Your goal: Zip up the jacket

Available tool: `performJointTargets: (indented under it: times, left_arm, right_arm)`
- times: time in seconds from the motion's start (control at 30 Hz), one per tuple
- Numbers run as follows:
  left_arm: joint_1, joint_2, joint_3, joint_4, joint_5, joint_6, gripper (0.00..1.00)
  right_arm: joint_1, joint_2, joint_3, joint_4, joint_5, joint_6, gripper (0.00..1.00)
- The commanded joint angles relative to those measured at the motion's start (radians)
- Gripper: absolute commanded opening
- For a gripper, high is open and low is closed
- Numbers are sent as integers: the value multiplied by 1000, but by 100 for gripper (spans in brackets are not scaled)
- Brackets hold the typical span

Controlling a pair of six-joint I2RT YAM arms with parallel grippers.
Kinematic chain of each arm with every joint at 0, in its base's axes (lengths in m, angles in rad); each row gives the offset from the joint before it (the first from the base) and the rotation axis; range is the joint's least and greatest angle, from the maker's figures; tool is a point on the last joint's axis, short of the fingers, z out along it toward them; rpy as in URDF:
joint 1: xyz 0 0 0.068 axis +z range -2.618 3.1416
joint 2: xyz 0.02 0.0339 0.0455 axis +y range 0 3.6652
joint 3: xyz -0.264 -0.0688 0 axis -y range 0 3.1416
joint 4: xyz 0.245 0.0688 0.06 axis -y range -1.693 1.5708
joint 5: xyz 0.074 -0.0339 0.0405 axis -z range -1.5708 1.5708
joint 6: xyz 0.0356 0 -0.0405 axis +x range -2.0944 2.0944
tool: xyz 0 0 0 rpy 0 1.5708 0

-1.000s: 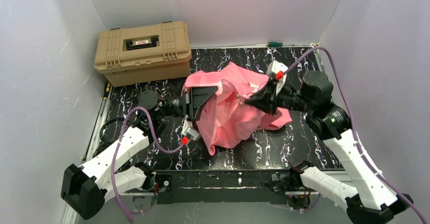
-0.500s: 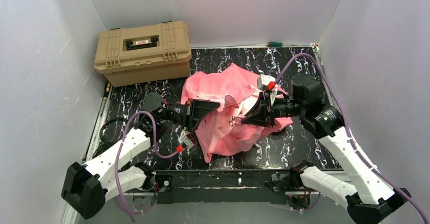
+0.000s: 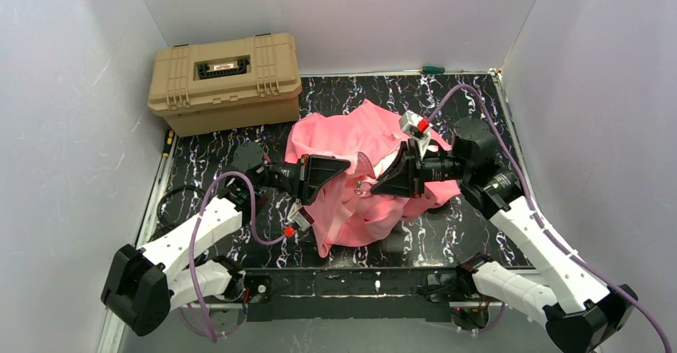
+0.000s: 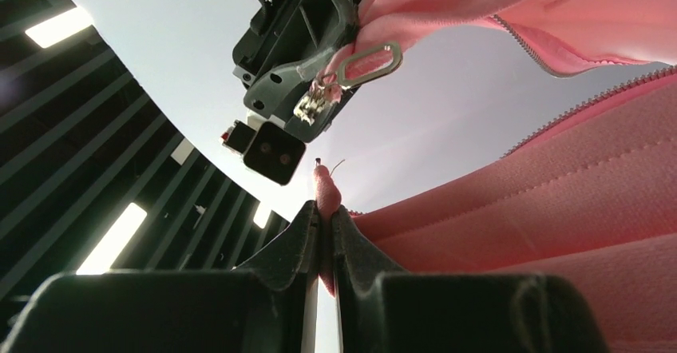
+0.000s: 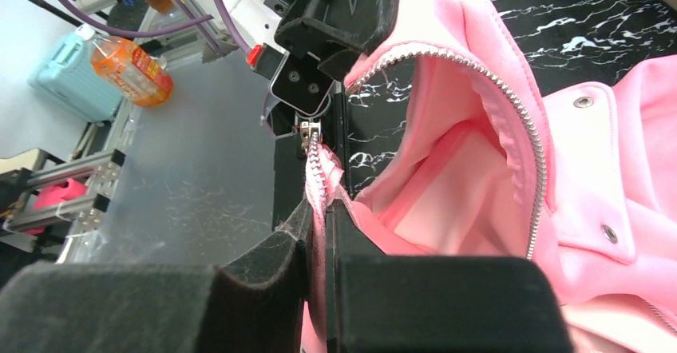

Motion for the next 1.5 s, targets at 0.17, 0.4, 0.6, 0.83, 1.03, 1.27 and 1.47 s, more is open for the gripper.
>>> performJointTargets:
  times: [0.17,0.4,0.6,0.83,1.03,1.27,1.47]
  left_arm:
    - [4,-16,22,-29,30,99,0]
    - [6,-9,32,-63,21,140,0]
    - [6,-6,39,-85,15,161,0]
    - [7,-7,45,-108,17,183,0]
    - [7,-9,50,-137,17,210,0]
    - [10,-7,53,-158,19,237,0]
    - [15,-6,57,-173,20,249,0]
  right_arm:
    - [7,26,-6,151,-41,138,1]
    - [8,12,-26,151,-32,171,1]
    - [7,3,-49,152,-16,210,1]
    - [8,13,-48,163,-12,254,1]
    - [8,17,-51,156,-8,268,1]
    - [8,19,-57,138,8,267,1]
    - [8,23,-53,67,64,214,1]
